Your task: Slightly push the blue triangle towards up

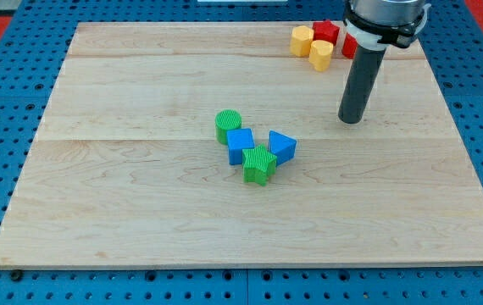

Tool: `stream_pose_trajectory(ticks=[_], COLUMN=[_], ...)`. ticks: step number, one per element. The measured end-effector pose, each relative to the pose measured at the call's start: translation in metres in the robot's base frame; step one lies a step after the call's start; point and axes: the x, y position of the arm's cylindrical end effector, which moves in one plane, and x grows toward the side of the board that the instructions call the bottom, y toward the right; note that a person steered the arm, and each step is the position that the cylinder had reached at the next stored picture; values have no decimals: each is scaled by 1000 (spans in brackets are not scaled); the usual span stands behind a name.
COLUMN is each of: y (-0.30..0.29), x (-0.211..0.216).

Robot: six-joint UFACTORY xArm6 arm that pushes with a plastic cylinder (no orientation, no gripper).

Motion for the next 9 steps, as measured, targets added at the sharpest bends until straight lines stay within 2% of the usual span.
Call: stream_pose_trajectory(ticks=[1,3,4,6,8,9], y=[1,-47,-109,-104,-104,-106], x=[34,140,135,47,51,107])
